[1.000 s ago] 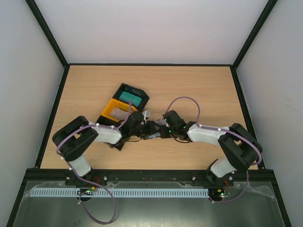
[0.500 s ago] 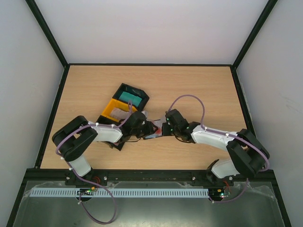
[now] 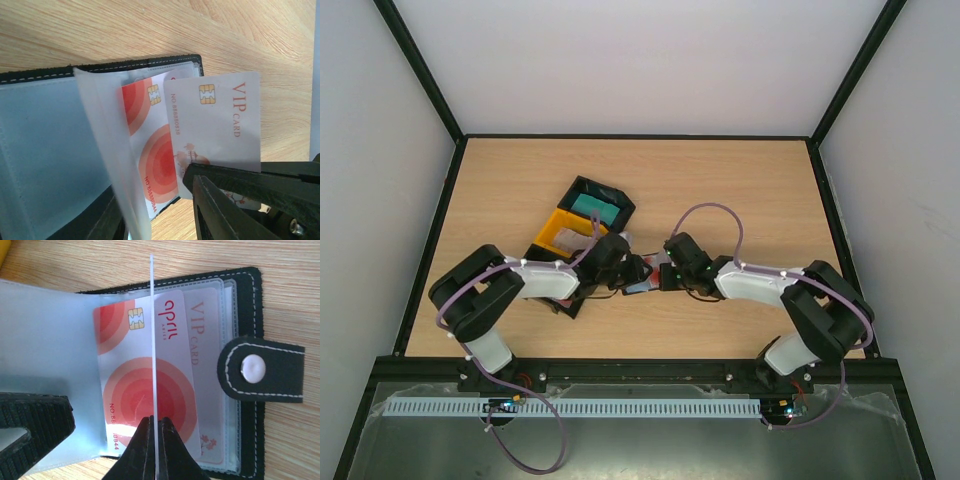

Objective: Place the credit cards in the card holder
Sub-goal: Adjust the credit card in the card holder.

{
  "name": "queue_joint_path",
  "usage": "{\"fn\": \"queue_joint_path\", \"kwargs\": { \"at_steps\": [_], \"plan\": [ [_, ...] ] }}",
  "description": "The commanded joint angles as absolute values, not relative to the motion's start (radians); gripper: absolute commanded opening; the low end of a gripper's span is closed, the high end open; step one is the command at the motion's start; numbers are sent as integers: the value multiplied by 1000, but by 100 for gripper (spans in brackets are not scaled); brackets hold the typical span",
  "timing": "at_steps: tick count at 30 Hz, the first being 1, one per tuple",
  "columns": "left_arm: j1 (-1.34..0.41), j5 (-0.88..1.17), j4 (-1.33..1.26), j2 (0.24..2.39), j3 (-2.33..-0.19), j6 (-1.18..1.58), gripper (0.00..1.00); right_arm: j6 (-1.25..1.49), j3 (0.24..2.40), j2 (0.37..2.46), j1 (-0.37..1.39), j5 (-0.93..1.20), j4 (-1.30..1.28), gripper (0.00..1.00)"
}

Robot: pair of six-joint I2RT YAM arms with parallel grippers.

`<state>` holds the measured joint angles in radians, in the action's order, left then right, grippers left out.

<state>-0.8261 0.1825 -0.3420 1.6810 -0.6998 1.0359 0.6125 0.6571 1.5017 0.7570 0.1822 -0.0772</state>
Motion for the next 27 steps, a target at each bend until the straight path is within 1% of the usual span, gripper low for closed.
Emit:
{"fn": "queue_joint_path", "kwargs": {
  "at_steps": [1, 9, 13, 16, 20, 27],
  "plan": [
    [-829, 192, -331, 1701, -728, 1017, 37, 607, 661, 1540, 763, 182, -124, 2],
    [-829, 174, -296, 1732, -739, 1017, 32, 612, 658, 1557, 763, 198, -111, 2],
    [-828, 147, -263, 1719, -727, 1013, 32, 602, 665, 1521, 762, 198, -107, 2],
    [-830, 143, -255, 1698, -715, 1007, 35, 596, 678, 1479, 763, 186, -112, 2],
    [-829, 138, -236, 1670, -706, 1002, 40, 582, 689, 1441, 763, 117, -135, 2],
    [-828, 129, -214, 1630, -695, 1005, 45, 549, 700, 1475, 762, 20, -180, 2]
  ]
}}
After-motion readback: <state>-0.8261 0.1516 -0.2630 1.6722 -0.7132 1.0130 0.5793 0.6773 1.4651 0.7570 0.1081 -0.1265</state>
